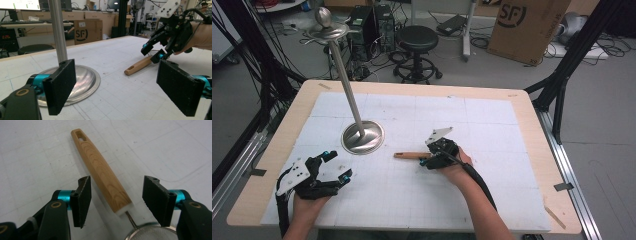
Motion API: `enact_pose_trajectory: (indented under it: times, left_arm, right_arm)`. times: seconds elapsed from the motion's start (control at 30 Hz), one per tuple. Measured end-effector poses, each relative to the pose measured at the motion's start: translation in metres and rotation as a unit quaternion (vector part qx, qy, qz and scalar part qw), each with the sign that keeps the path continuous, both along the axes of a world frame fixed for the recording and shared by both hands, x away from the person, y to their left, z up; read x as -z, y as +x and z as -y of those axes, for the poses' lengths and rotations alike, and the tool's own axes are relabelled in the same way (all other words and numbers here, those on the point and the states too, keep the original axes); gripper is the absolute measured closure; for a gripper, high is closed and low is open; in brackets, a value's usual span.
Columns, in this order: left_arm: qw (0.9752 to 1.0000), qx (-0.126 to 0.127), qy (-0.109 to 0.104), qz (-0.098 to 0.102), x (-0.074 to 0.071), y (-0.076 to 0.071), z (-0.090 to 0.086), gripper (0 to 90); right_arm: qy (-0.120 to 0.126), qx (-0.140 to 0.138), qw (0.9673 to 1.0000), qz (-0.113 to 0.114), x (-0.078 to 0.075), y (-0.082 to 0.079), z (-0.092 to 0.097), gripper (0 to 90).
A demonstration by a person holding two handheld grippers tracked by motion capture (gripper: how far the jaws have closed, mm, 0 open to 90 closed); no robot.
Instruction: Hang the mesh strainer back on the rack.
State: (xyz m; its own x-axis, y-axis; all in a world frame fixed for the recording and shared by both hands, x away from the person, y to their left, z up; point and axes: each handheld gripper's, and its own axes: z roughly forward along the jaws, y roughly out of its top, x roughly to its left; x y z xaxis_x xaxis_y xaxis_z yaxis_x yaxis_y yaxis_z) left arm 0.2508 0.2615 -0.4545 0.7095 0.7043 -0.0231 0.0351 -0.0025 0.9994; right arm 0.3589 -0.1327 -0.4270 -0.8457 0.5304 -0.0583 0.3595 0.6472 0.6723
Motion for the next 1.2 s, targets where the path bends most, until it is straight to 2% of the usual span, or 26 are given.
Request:
enact_pose_trajectory:
  times: [0.03,0.07,0.1,0.13,0.17,0.47,0.7,0.77,0.93,1.1,1.2]
  left_arm:
    - [1.0000,0.000,0.000,0.000,0.000,0.000,0.000,16.6]
    - [1.0000,0.000,0.000,0.000,0.000,0.000,0.000,16.6]
    - [1.0000,0.000,0.000,0.000,0.000,0.000,0.000,16.6]
    - [1.0000,0.000,0.000,0.000,0.000,0.000,0.000,16.6]
    - [1.0000,0.000,0.000,0.000,0.000,0.000,0.000,16.6]
    - [1.0000,0.000,0.001,0.001,0.000,0.000,0.000,16.6]
    - [1.0000,0.000,0.001,0.000,0.000,0.000,0.000,16.7]
    - [1.0000,0.000,0.001,0.000,0.000,0.000,0.000,16.7]
    - [1.0000,0.000,0.001,0.001,0.000,0.000,0.000,16.7]
    - [1.0000,0.000,0.001,0.001,0.000,0.000,0.000,16.7]
    - [1.0000,0.001,0.001,0.001,0.000,0.000,0.000,16.7]
  right_arm:
    - [-0.011,-0.005,0.9999,-0.006,0.003,0.003,-0.003,42.7]
    - [-0.011,-0.005,0.9999,-0.006,0.003,0.003,-0.003,42.7]
    - [-0.019,-0.002,0.9996,-0.019,0.008,0.005,-0.003,45.5]
    - [-0.019,-0.002,0.9996,-0.019,0.008,0.005,-0.003,45.5]
    - [-0.013,0.002,0.9996,-0.026,0.007,0.005,-0.003,50.8]
    - [-0.018,0.000,0.9995,-0.025,0.004,0.002,-0.002,56.2]
    - [-0.019,0.015,0.9993,-0.028,0.001,0.001,-0.001,60.5]
    - [-0.027,0.020,0.9990,-0.029,-0.001,0.001,-0.002,62.5]
    - [-0.041,0.019,0.9986,-0.028,-0.004,0.002,-0.004,64.3]
    - [-0.047,0.021,0.9980,-0.038,-0.005,0.005,-0.005,63.2]
    - [-0.061,0.015,0.9972,-0.042,-0.004,0.006,-0.007,61.8]
